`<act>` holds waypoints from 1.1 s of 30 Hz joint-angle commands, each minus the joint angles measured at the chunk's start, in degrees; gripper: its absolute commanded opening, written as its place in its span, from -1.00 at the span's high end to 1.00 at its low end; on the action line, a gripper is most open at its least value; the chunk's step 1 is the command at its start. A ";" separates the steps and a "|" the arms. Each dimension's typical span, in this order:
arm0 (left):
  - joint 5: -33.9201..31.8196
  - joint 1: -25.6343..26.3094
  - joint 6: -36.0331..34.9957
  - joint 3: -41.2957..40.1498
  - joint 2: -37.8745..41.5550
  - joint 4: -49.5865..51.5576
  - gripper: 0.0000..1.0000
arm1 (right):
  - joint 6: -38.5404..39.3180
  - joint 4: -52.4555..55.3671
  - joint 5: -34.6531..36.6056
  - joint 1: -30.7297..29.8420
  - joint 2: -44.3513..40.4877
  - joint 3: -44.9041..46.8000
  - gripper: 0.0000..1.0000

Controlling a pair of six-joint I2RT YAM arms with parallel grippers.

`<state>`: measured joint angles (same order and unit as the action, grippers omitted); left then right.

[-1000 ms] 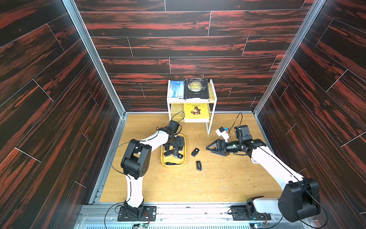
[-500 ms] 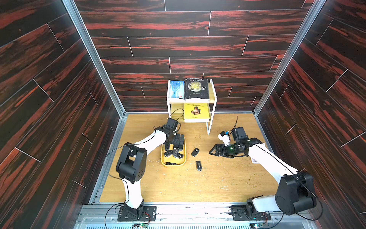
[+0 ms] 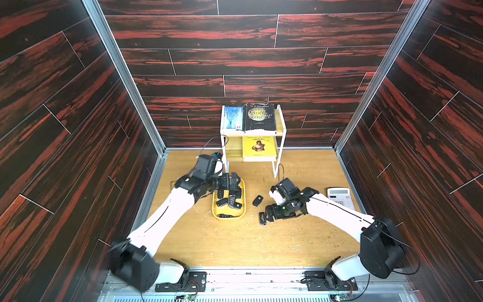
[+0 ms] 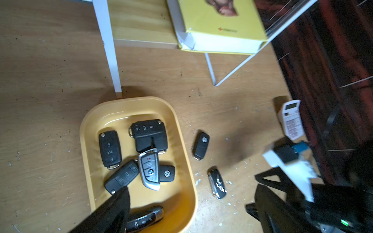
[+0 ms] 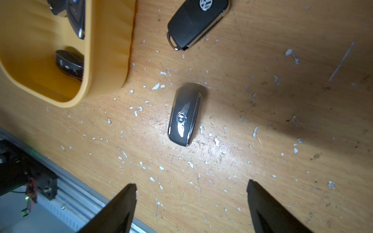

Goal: Place the car key into the storage box
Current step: Place the car key in the storage box, then pick up the car key from the center of the board.

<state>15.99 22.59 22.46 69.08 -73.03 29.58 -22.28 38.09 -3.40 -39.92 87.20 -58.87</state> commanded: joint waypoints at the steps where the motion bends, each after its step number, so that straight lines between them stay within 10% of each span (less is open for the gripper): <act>1: 5.54 -1.12 -1.60 -1.29 6.98 3.83 -1.00 | -3.68 -0.51 5.37 -3.33 3.40 -1.44 -0.77; 10: 15.44 -1.23 -0.08 -7.89 18.74 17.20 -1.00 | -6.77 -2.13 9.78 -8.08 12.29 -6.26 -0.66; 22: 10.36 -1.23 7.62 -20.85 28.08 12.95 -1.00 | -6.72 -1.28 12.45 -8.52 19.39 -9.88 -0.48; 33: 11.78 -1.23 7.23 -20.39 24.89 11.20 -1.00 | -6.26 -2.42 11.50 -8.51 21.76 -9.75 0.31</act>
<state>27.07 21.43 30.44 48.45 -46.63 41.54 -28.51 35.51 8.62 -48.16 107.42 -68.16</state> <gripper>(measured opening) 0.999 0.378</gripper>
